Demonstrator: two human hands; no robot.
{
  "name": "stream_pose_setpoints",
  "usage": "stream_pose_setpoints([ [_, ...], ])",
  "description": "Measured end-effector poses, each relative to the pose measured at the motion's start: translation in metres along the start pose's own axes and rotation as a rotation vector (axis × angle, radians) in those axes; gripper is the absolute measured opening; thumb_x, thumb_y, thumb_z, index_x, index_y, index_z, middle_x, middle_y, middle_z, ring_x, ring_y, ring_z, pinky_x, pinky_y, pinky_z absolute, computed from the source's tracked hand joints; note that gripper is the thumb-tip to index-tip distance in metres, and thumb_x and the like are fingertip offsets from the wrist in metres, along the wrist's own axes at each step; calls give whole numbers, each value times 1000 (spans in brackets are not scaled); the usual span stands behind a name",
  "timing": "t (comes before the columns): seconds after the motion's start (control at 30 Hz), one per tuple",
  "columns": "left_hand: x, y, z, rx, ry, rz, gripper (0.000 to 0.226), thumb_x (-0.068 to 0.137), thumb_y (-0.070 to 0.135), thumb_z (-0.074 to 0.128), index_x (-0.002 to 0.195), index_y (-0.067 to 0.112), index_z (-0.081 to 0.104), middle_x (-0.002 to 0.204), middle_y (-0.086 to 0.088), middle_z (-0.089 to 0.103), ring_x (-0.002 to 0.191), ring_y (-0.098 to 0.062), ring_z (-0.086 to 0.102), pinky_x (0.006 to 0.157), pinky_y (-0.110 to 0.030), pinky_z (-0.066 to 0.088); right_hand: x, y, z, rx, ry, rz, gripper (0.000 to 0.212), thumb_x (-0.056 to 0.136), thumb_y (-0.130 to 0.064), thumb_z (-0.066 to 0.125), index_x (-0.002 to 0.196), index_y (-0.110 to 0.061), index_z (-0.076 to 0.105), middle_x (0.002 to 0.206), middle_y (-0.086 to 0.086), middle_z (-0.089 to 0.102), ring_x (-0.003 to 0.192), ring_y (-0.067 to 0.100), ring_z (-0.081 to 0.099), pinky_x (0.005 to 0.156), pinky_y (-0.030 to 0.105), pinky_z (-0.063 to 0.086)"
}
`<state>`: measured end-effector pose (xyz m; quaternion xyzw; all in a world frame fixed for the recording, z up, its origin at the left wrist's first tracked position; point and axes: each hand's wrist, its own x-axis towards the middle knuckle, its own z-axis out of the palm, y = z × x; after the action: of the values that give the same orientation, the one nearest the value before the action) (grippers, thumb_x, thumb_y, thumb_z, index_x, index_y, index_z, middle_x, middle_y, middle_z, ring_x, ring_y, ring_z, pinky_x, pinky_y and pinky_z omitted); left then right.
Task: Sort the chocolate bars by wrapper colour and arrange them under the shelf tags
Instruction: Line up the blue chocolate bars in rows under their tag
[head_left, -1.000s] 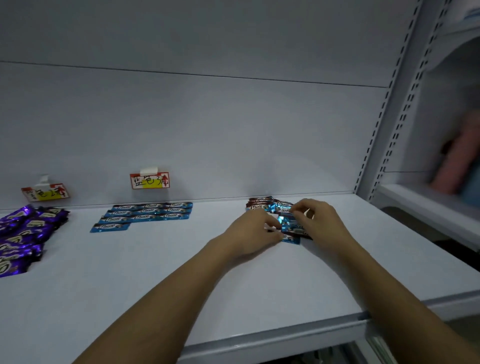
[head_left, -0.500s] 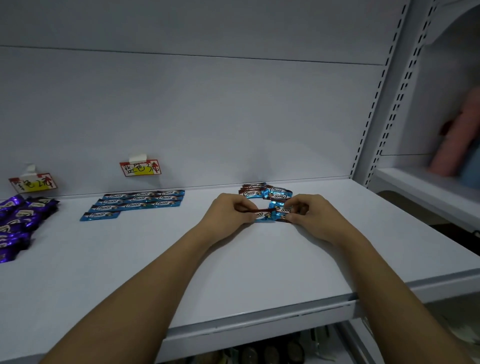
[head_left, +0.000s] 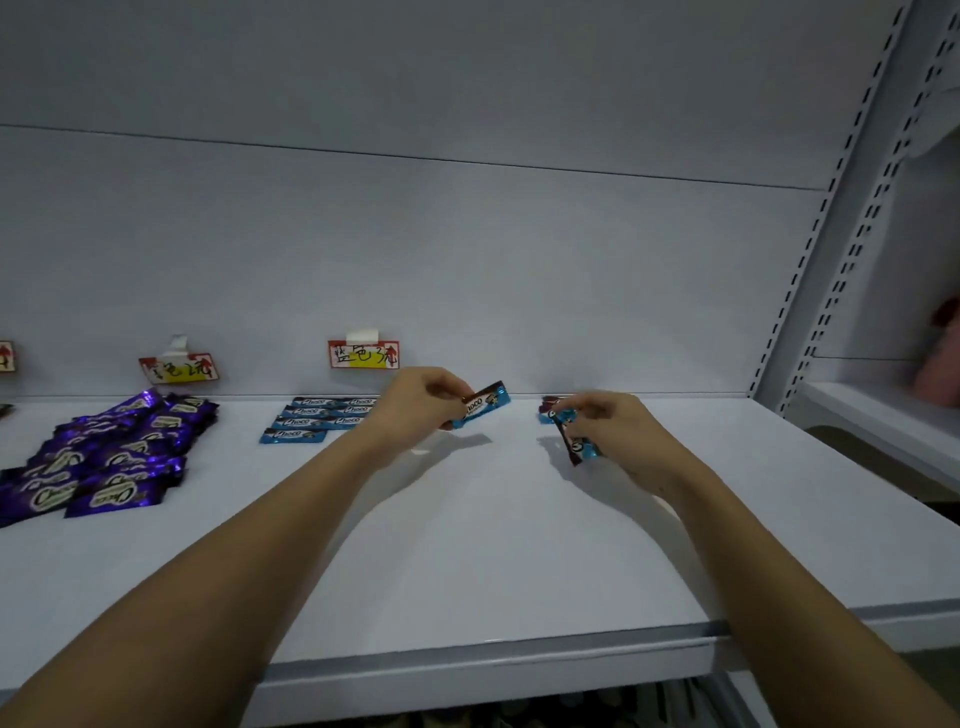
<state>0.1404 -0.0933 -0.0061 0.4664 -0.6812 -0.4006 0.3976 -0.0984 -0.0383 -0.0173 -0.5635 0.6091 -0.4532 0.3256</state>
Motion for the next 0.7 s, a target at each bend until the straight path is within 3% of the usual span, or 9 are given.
stream_pose_setpoints([
  [0.1, -4, -17, -54, 131, 84, -28, 20, 85, 6, 69, 82, 25, 73, 85, 7, 71, 73, -3, 65, 52, -9, 47, 17, -27, 46, 40, -107, 11, 11, 83, 2, 67, 82, -9, 68, 78, 13, 66, 58, 13, 59, 57, 22, 53],
  [0.23, -12, -41, -97, 210, 78, -81, 21, 84, 6, 71, 80, 26, 76, 85, 0, 74, 77, -14, 66, 69, -31, 55, 40, -54, 98, 36, -225, 42, 12, 85, -1, 70, 90, -3, 60, 83, 18, 68, 61, 19, 65, 61, 25, 58],
  [0.3, -15, -51, -104, 309, -30, -69, 23, 82, 8, 73, 78, 31, 74, 80, 7, 73, 74, -9, 65, 67, -21, 54, 47, -56, 116, 65, -284, 90, 17, 87, 2, 65, 102, -4, 60, 88, 18, 69, 66, 23, 70, 61, 28, 60],
  [0.37, -13, -57, -107, 445, -127, -45, 22, 83, 14, 74, 78, 36, 72, 72, 17, 68, 69, -3, 63, 60, -9, 46, 53, -51, 128, 72, -302, 102, 17, 89, 3, 61, 102, -7, 65, 89, 17, 68, 65, 24, 71, 62, 30, 60],
  [0.47, -9, -61, -109, 541, -136, -17, 15, 83, 19, 73, 86, 34, 74, 76, 20, 66, 72, -1, 61, 58, -6, 39, 57, -36, 131, -226, -259, 6, 6, 88, -7, 67, 86, -13, 70, 85, 9, 71, 59, 8, 65, 59, 22, 56],
  [0.57, -8, -63, -109, 576, -157, -2, 14, 83, 25, 73, 96, 31, 75, 90, 16, 67, 81, -3, 60, 66, -10, 43, 58, -29, 124, -581, -246, -89, 3, 86, -26, 71, 83, -24, 70, 84, -11, 67, 72, 4, 59, 58, 18, 42],
  [0.7, -12, -64, -108, 589, -195, 23, 23, 79, 32, 77, 102, 33, 74, 91, 19, 65, 85, -2, 61, 72, -15, 45, 53, -30, 114, -599, -330, -176, 12, 84, -35, 72, 95, -37, 69, 100, -19, 62, 87, 7, 59, 68, 19, 44],
])
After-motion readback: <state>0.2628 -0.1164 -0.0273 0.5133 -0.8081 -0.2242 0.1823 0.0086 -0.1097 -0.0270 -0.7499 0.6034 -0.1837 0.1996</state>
